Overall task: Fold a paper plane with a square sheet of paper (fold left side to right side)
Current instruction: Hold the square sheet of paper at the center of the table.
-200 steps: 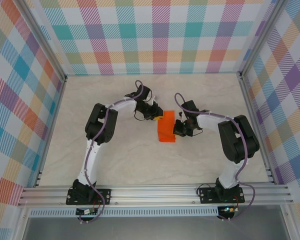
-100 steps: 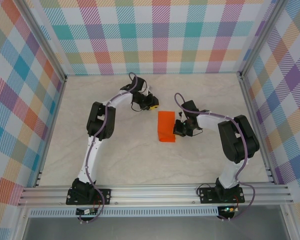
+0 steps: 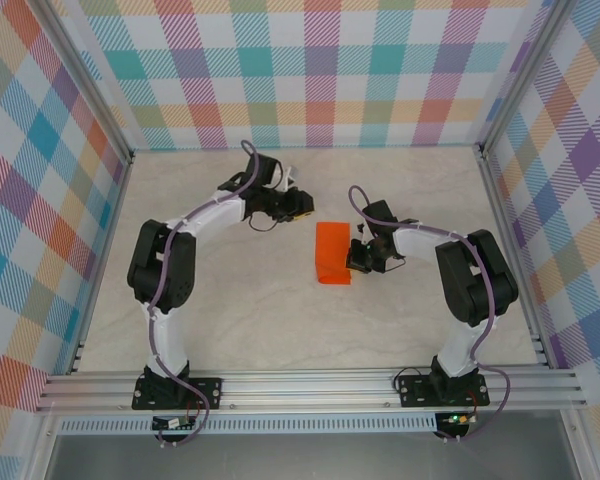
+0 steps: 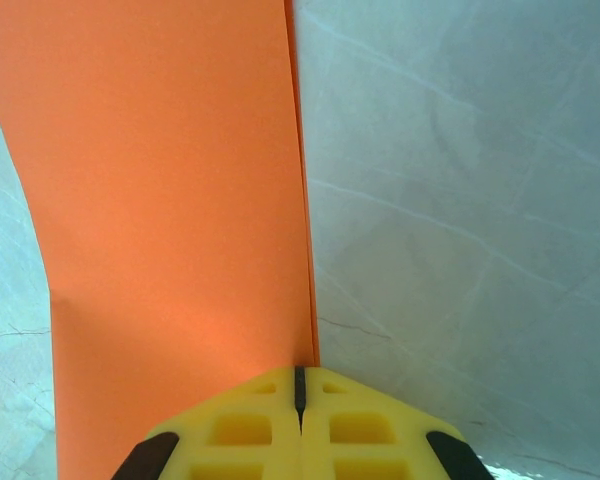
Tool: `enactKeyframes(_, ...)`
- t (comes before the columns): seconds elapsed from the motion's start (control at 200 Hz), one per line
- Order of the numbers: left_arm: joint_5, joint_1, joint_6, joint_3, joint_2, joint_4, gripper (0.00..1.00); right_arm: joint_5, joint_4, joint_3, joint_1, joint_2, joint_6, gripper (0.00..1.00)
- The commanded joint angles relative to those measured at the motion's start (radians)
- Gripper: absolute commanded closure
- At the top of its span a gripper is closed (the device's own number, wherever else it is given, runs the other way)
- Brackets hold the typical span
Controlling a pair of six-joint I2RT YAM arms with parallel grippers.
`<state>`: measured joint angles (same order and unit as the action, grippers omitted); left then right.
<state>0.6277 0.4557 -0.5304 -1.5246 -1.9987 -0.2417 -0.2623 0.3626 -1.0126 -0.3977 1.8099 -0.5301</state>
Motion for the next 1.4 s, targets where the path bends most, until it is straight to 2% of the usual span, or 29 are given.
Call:
enactKeyframes(0.0,0.014,0.065,-0.036,0.030,-0.092,0.062,0.75,0.046,0.105,0.021,-0.011,0.049,0.019,0.97)
enactKeyframes(0.235,-0.020,0.101,-0.043,-0.031,-0.205,0.044,0.75,0.041,0.103,0.022,-0.015,0.044,0.019,0.97)
enactKeyframes(0.56,-0.083,0.124,-0.022,0.009,-0.236,-0.015,0.76,0.004,0.079,0.011,-0.016,0.007,0.032,0.96)
enactKeyframes(0.895,-0.096,0.144,-0.021,0.037,-0.241,-0.014,0.76,-0.042,0.153,-0.148,0.047,-0.106,0.072,0.91)
enactKeyframes(1.055,-0.101,0.146,-0.022,0.036,-0.241,-0.016,0.76,-0.105,0.112,-0.238,0.074,-0.023,0.054,0.92)
enactKeyframes(1.395,-0.100,0.150,-0.024,0.030,-0.235,-0.019,0.76,-0.122,0.089,-0.417,0.076,0.239,0.013,0.95)
